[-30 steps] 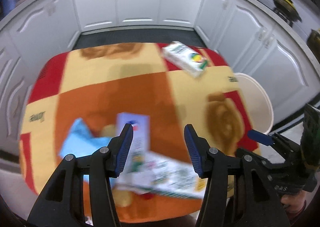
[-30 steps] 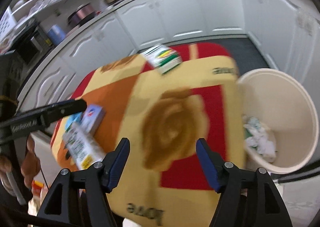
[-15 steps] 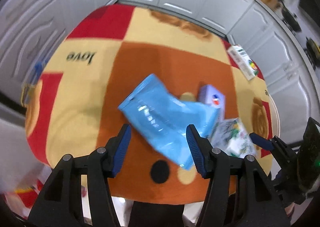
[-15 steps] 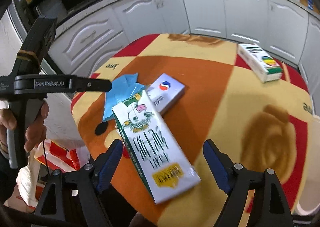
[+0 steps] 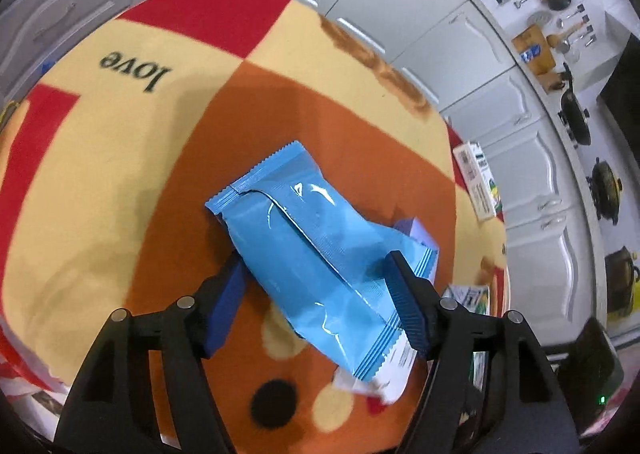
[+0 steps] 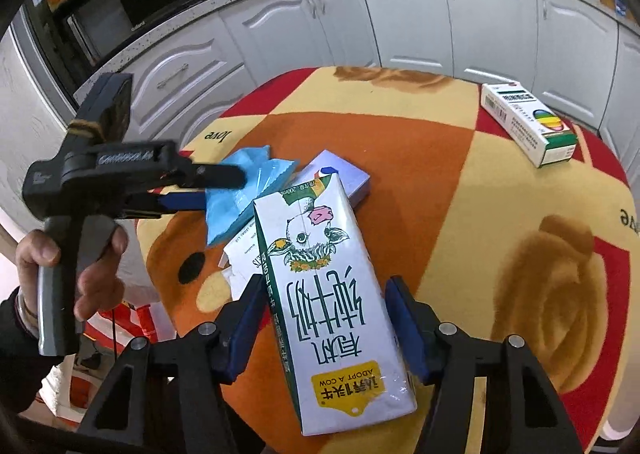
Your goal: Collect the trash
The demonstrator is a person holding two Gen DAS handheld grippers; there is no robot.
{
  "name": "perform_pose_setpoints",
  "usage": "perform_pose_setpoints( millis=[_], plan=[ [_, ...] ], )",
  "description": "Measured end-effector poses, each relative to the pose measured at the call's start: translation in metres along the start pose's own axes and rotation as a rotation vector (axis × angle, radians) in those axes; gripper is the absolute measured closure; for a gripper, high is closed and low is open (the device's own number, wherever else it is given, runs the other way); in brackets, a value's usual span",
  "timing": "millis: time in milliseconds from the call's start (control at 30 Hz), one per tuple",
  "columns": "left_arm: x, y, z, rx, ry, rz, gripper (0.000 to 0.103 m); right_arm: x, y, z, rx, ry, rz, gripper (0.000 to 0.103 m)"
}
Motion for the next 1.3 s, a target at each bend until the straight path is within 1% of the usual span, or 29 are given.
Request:
perform_pose_setpoints(
  millis=[100,133,167,200,233,267,333,400,567,800,900,1100,1300],
  plan=[
    [-0.006,0.007,0.009,-0.010,-0.016,-0.013,0.035,-0.003,0.001,-0.005,-0.013,-0.008,0.010,0.044],
    [-0.008,0.010,0.012,-0.013,-0.022,-0.012,0.038,-0.005,0.001,-0.007,-0.018,-0.011,0.015,0.044],
    [-0.010,0.011,0.014,-0.013,-0.029,-0.010,0.046,-0.006,0.001,-0.009,-0.021,-0.014,0.017,0.044],
    [-0.010,0.013,0.017,-0.001,-0.041,-0.011,0.068,-0.006,0.002,-0.011,-0.024,-0.017,0.019,0.045],
    [-0.011,0.014,0.020,0.020,-0.049,-0.016,0.087,-0.007,0.002,-0.013,-0.029,-0.021,0.020,0.045],
    [-0.010,0.016,0.021,0.034,-0.052,-0.023,0.089,-0.009,0.002,-0.015,-0.032,-0.025,0.019,0.045],
    [-0.010,0.019,0.017,0.024,-0.055,-0.013,0.095,-0.010,0.002,-0.020,-0.041,-0.035,0.019,0.045],
    [-0.014,0.022,0.007,-0.002,-0.038,0.026,0.097,-0.012,0.001,-0.026,-0.053,-0.039,0.023,0.045],
    [-0.031,0.026,-0.021,-0.049,-0.035,0.107,0.099,-0.020,0.003,-0.041,-0.084,-0.058,0.040,0.045],
    [-0.064,0.027,-0.049,-0.083,-0.044,0.198,0.099,-0.032,0.005,-0.063,-0.127,-0.085,0.066,0.045],
    [-0.083,0.024,-0.057,-0.090,-0.063,0.242,0.099,-0.037,0.005,-0.073,-0.142,-0.105,0.074,0.045],
    [-0.135,0.011,-0.056,-0.077,-0.109,0.336,0.099,-0.060,0.001,-0.096,-0.176,-0.163,0.113,0.045],
    [-0.193,-0.012,-0.034,-0.036,-0.151,0.424,0.099,-0.093,-0.009,-0.118,-0.199,-0.229,0.168,0.045]
  ],
)
Point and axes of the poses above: each gripper's, at about its wrist camera, not at the fingertips, and z roughly the way its jaws point, x to its left, y to its top, the point moved 6 cm from there along z, roughly the way its jaws point, and after that the axes turned 2 degrees about y, right-handed, at the moved point
